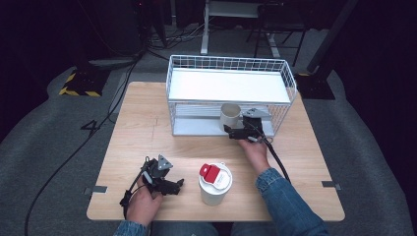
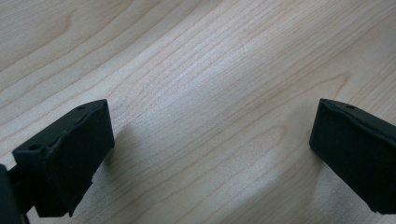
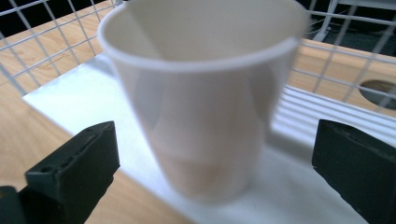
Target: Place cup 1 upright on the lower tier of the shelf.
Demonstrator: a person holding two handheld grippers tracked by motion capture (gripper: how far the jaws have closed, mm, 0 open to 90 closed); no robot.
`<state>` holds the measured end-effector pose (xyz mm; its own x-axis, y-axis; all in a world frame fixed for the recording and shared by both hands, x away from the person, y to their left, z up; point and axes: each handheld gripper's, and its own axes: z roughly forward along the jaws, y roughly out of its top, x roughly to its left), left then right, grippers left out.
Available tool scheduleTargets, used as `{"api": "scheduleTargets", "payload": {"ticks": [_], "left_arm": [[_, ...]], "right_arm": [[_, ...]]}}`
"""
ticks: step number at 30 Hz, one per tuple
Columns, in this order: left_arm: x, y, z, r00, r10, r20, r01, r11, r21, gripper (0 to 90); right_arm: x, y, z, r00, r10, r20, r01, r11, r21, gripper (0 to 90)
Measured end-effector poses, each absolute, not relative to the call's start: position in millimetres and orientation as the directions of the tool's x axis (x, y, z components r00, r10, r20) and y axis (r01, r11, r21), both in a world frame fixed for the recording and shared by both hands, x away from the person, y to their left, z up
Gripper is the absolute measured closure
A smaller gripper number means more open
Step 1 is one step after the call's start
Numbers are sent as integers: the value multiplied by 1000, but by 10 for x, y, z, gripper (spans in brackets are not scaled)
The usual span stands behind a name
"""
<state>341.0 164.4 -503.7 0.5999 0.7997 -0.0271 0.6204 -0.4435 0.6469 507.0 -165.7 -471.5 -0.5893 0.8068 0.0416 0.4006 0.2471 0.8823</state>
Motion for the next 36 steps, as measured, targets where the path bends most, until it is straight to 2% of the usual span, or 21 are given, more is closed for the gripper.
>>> {"api": "scheduleTargets", "payload": {"ticks": [3,6,10,13,18,24,28,31,36], "left_arm": [[3414,1628,-5023,593,805,-25,632,-446,634,4],[3437,1620,-4984,587,807,-64,659,-430,617,8],[3438,1624,-4959,627,778,-47,620,-461,635,171],[3427,1615,-4935,634,773,-41,603,-460,652,160],[3373,1659,-4818,657,752,-52,528,-410,744,156],[3415,1686,-4857,643,743,-185,607,-348,714,147],[3415,1684,-4839,656,731,-189,597,-348,723,147],[3418,1723,-4812,637,736,-229,610,-300,734,145],[3402,1807,-4777,636,741,-215,584,-280,762,151]], "right_arm": [[4967,-1776,-4684,-593,804,38,398,252,882,12],[4846,-1935,-4613,-588,808,34,401,254,880,12],[4702,-2138,-4505,-590,807,22,397,266,878,12],[4609,-2279,-4437,-592,806,3,386,280,879,12],[4448,-2523,-4349,-597,802,-4,386,292,875,12],[4276,-2800,-4318,-593,805,-5,394,296,870,11],[4196,-2942,-4310,-595,804,-1,414,308,856,11],[4127,-3033,-4305,-591,806,1,417,305,856,11],[4007,-3168,-4343,-582,813,-1,431,309,848,11]]}}
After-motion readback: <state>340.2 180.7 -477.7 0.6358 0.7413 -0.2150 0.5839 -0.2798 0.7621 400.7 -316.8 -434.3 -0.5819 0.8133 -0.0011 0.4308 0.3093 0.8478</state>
